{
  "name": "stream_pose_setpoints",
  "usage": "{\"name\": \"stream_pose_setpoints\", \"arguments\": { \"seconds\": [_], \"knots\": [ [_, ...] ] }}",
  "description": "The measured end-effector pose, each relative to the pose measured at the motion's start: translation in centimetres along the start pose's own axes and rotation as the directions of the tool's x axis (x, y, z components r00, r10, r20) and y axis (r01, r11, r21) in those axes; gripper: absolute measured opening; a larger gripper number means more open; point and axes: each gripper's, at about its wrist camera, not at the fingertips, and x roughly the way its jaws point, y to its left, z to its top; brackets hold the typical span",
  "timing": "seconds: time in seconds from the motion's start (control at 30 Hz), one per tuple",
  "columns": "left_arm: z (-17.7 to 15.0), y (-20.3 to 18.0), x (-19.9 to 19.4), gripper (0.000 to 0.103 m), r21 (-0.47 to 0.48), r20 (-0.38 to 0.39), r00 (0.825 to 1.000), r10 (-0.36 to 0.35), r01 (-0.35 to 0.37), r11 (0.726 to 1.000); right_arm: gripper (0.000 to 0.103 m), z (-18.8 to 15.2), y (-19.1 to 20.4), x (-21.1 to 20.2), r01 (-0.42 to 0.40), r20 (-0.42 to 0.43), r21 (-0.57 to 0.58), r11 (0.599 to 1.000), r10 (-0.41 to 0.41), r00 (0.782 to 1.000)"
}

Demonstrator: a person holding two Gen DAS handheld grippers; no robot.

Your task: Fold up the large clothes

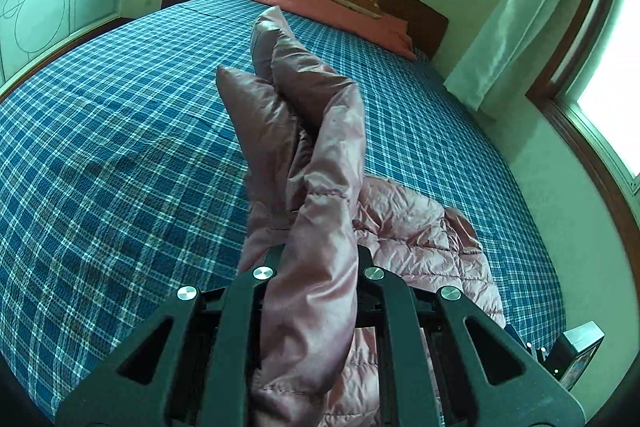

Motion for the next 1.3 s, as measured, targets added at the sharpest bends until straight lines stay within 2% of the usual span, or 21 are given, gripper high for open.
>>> {"name": "stream_pose_setpoints", "arguments": {
  "seconds": [0.27, 0.6, 0.73, 0.9, 1.3],
  "knots": [
    [-2.8, -7.8, 3.0, 0.012, 0.123, -0.047, 0.999, 0.012, -0.006, 0.992, 0.055, -2.4, -5.6, 0.2, 0.032, -0.043, 0.093, 0.995, -0.028, 0.999],
    [-7.9, -16.5, 8.3, 0.012, 0.266, -0.144, 0.990, 0.011, 0.028, 0.963, 0.055, -4.0, -8.5, 1.1, 0.055, -0.096, 0.181, 0.982, -0.038, 0.995],
    [-10.0, -18.2, 10.3, 0.012, 0.286, -0.192, 0.981, 0.015, 0.042, 0.957, 0.055, -4.4, -9.1, 1.6, 0.067, -0.113, 0.191, 0.979, -0.046, 0.993],
    [-11.8, -19.6, 11.5, 0.012, 0.325, -0.187, 0.982, 0.037, 0.027, 0.945, 0.055, -5.2, -9.8, 2.4, 0.072, -0.146, 0.209, 0.975, -0.042, 0.988],
    [-12.7, -20.2, 11.8, 0.013, 0.344, -0.176, 0.984, 0.041, 0.022, 0.939, 0.055, -6.1, -10.0, 3.5, 0.072, -0.184, 0.225, 0.972, -0.030, 0.982]
  ]
}}
